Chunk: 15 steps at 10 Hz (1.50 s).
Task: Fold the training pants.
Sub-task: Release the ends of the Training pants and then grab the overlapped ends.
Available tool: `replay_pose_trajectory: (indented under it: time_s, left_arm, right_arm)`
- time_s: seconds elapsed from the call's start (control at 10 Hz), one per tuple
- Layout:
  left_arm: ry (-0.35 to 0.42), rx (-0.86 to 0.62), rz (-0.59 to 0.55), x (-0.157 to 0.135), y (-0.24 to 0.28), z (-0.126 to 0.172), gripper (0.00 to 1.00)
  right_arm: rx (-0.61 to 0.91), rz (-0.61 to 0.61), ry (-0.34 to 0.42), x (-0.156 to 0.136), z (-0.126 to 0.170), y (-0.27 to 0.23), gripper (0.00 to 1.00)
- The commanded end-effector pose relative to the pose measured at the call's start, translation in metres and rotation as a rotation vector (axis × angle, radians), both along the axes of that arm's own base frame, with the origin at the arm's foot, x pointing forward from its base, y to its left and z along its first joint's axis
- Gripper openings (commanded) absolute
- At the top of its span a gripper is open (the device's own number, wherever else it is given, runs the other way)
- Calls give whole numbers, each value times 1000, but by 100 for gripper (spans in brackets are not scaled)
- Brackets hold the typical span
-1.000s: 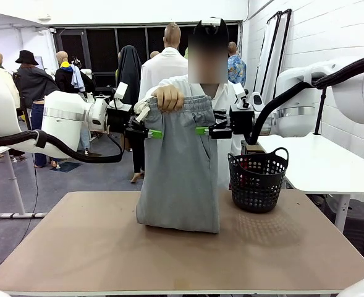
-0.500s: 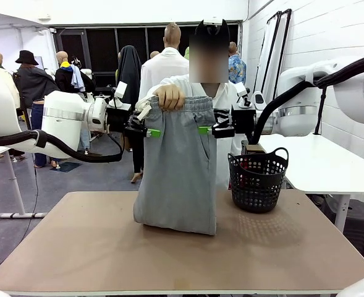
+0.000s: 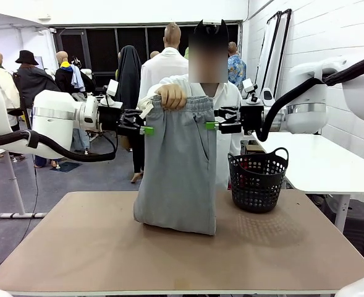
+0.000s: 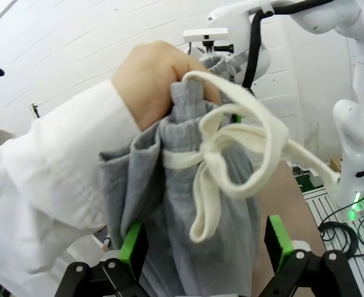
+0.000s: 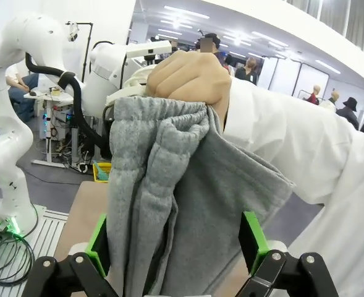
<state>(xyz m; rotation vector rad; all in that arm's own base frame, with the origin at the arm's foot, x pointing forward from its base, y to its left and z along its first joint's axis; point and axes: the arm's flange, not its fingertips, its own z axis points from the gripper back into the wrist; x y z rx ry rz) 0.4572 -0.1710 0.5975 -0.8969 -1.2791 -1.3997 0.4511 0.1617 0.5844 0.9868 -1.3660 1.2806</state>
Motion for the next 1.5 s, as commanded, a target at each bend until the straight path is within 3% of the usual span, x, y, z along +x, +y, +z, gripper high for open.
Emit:
replay_pose_trajectory:
  time_s: [0.0, 0.4, 0.8, 1.4]
  left_arm:
    - [40, -11, 65, -5, 7, 2, 100]
    - [86, -22, 110, 4, 10, -1, 100]
    - [65, -5, 145, 17, 8, -6, 100]
    - [56, -11, 93, 23, 6, -12, 100]
  right_arm:
    - [-13, -38, 43, -11, -4, -7, 100]
    - [-17, -72, 74, -14, -8, -10, 100]
    - [-16, -129, 86, -10, -10, -13, 100]
    - [-13, -163, 105, -7, -14, -11, 100]
